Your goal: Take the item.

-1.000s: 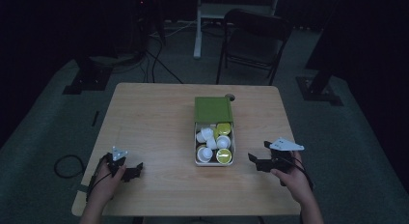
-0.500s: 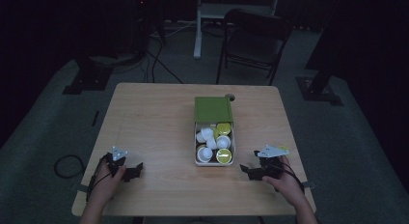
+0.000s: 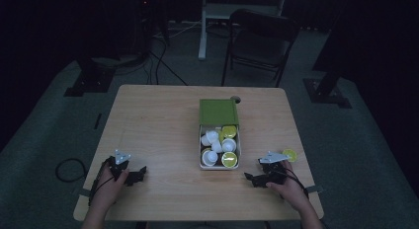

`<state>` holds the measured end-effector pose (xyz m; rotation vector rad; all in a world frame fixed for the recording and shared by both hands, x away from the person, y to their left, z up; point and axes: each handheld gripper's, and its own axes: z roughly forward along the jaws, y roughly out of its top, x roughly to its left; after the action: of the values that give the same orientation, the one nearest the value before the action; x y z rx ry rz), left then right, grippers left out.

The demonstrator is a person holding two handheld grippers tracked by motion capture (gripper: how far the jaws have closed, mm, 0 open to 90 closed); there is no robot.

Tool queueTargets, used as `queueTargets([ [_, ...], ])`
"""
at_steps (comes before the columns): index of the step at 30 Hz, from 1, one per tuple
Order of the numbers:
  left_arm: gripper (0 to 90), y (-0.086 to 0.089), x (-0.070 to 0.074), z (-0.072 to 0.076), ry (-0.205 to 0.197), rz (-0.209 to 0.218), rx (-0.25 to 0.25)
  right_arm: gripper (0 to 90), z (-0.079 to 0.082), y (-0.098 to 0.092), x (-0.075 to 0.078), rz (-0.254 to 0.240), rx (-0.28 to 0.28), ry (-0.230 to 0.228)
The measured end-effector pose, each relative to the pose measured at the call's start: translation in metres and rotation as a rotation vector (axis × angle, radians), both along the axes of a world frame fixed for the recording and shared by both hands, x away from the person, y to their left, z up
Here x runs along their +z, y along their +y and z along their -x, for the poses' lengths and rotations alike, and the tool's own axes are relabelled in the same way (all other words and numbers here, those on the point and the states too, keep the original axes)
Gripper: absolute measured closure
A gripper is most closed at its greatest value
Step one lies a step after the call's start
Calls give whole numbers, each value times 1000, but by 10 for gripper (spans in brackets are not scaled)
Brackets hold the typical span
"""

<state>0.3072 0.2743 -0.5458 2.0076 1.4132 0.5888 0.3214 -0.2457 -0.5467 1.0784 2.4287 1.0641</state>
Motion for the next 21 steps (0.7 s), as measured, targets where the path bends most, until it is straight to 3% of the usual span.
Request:
queueTargets([
  [5, 70, 0, 0, 0, 0, 0, 0, 149, -1, 0, -1, -4, -10, 4],
  [9, 71, 0, 0, 0, 0, 0, 0, 131, 1, 1, -3, 26, -2, -27],
  [21, 71, 0, 0, 1, -1, -1, -13, 125, 0, 2, -4, 25, -21, -26],
])
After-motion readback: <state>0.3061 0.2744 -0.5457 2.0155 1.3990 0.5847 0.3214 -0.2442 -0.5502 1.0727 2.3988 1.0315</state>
